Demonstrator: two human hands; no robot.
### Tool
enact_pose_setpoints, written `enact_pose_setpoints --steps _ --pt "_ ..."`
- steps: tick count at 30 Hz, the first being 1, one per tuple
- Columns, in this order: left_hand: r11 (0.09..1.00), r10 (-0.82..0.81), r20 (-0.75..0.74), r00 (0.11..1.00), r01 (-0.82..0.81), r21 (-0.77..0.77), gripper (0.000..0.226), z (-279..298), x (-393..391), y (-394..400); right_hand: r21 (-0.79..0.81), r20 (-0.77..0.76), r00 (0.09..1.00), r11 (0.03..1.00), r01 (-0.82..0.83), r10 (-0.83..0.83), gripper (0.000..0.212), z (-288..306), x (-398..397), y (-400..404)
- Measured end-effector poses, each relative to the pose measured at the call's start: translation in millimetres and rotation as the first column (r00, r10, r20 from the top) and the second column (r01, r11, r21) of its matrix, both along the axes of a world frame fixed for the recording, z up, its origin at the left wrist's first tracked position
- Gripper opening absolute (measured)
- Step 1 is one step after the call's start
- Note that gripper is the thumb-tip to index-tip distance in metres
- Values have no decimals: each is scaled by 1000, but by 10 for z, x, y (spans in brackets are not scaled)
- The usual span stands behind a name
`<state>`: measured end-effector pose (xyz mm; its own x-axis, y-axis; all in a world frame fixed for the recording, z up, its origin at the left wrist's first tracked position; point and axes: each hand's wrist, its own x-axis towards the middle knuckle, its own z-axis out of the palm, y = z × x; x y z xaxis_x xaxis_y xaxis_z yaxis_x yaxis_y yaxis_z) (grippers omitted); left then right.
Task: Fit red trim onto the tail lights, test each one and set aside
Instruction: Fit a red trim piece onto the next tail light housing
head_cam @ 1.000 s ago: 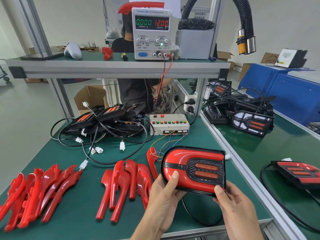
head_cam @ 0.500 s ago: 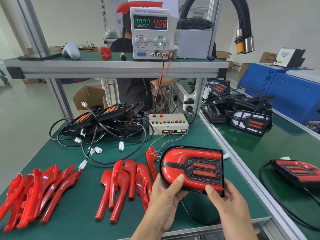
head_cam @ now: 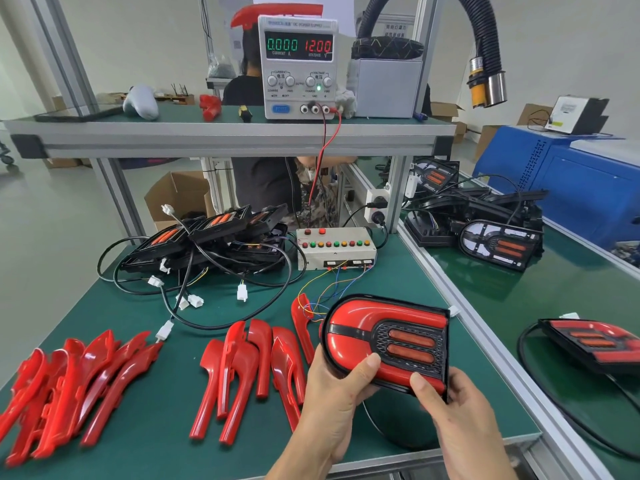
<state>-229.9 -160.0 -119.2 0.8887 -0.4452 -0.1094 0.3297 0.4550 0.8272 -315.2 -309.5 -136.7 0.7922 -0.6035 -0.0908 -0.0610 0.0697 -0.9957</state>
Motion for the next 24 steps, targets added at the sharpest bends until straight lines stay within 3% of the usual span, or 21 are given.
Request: enact_pose_setpoints --steps 4,9,15,21,24 --pt "999 -50 -3 999 50 -16 69 37 96 60 53 -2 1000 998 -25 25 66 30 -29 -41" --pt "992 -92 9 996 93 -84 70 19 45 27 37 0 999 998 52 -53 28 94 -56 13" --pt "999 -35 17 999 34 12 61 -28 -25 -9 45 -54 990 990 131 -128 15 100 -116 101" --pt "979 -192 20 981 190 73 51 88 120 -51 359 -32 986 919 161 -161 17 128 -163 142" --pt "958 -263 71 962 253 134 33 165 217 -174 607 35 961 770 198 -275 20 203 -131 110"
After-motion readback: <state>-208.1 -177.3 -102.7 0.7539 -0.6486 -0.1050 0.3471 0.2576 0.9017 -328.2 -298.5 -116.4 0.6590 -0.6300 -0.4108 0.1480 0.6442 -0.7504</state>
